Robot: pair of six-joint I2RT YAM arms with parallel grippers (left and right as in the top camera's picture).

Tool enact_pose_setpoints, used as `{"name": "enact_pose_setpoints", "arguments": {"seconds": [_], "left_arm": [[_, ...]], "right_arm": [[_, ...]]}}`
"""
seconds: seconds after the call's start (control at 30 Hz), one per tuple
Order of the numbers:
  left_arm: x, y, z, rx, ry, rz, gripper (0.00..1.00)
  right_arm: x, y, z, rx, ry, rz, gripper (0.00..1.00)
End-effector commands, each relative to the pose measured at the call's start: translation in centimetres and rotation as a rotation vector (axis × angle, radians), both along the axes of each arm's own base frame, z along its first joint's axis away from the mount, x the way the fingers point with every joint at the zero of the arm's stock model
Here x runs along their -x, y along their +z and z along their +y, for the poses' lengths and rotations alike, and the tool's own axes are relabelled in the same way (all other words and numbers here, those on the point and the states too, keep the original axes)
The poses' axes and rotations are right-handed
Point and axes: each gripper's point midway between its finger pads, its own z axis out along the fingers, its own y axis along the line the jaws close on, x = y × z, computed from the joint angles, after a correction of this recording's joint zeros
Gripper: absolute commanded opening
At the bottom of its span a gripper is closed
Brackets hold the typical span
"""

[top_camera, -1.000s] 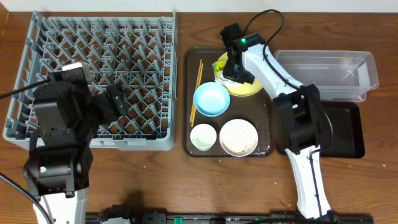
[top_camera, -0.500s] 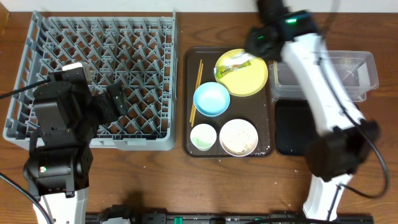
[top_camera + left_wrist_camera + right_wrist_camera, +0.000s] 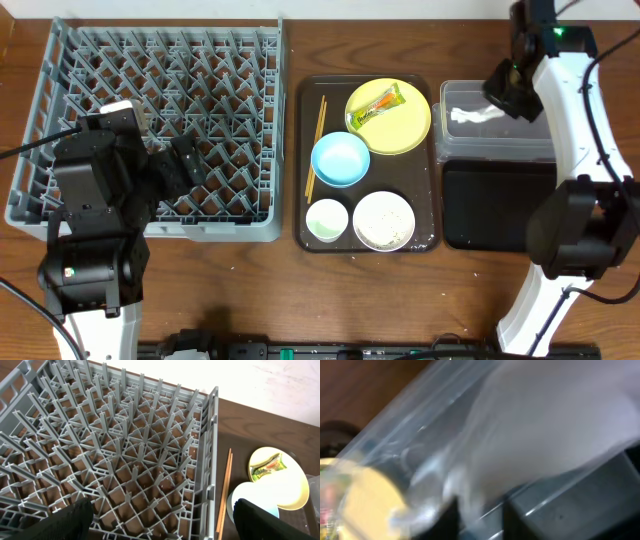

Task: Sort waste into correct bins and load items into the dishwasher
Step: 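Carry the tissue right and drop it into the clear bin, then grasp the green snack wrapper on the yellow plate with the right gripper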

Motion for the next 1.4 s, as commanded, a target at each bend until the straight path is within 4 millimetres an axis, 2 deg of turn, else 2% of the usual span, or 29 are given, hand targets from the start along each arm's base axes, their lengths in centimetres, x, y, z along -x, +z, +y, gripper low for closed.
{"name": "enact_pose_setpoints", "arguments": {"seconds": [0.0,0.03,0.07,0.2,0.3,0.37,0.43,0.53,0.67,0.8,0.93,1.13,1.3,1.37], "left_arm": [[-0.1,0.9,-0.1,0.009,-0.005,-0.021,0.90],[-0.1,0.9,-0.1,0.009,-0.005,-0.021,0.90],[-0.1,0.9,-0.1,0.009,-0.005,-0.021,0.90],[-0.1,0.9,-0.1,0.009,-0.005,-0.021,0.90],[-0.1,0.9,-0.1,0.009,-0.005,-0.021,0.90],[-0.1,0.9,-0.1,0.009,-0.005,-0.021,0.90],[-0.1,0.9,-0.1,0.009,-0.005,-0.021,0.90],[-0.1,0.9,-0.1,0.009,-0.005,-0.021,0.90],[-0.1,0.9,-0.1,0.009,-0.005,-0.021,0.90],[-0.1,0.9,-0.1,0.009,-0.005,-0.021,0.90],[-0.1,0.9,-0.1,0.009,-0.005,-0.021,0.90],[-0.1,0.9,-0.1,0.009,-0.005,-0.021,0.90],[-0.1,0.9,-0.1,0.009,-0.005,-0.021,0.90],[-0.1,0.9,-0.1,0.009,-0.005,-0.021,0.90]], "right_arm": [[0.1,-0.5,-0.7,0.003,-0.005,0.006,0.57],[-0.2,-0.4,-0.6,-0.001,0.012,-0.005,0.64],[-0.5,0.0,-0.5,-0.009,0.025,-0.017,0.66],[-2.5,2.9,1.8,-0.090,0.158,-0.108,0.70],[-3.9,5.7,5.3,-0.172,0.294,-0.195,0.72],[-4.4,6.6,7.6,-0.190,0.347,-0.227,0.71],[-4.6,6.9,10.2,-0.197,0.391,-0.244,0.71],[-4.8,6.2,14.0,-0.206,0.415,-0.248,0.66],[-5.0,3.9,18.8,-0.194,0.400,-0.233,0.56],[-5.3,0.2,21.4,-0.143,0.320,-0.201,0.54],[-5.5,-3.9,23.0,-0.125,0.273,-0.160,0.54],[-6.3,-8.7,24.0,-0.124,0.260,-0.124,0.56],[-6.2,-11.5,24.0,-0.119,0.260,-0.085,0.56],[-6.0,-12.3,23.9,-0.114,0.262,-0.070,0.50]]}}
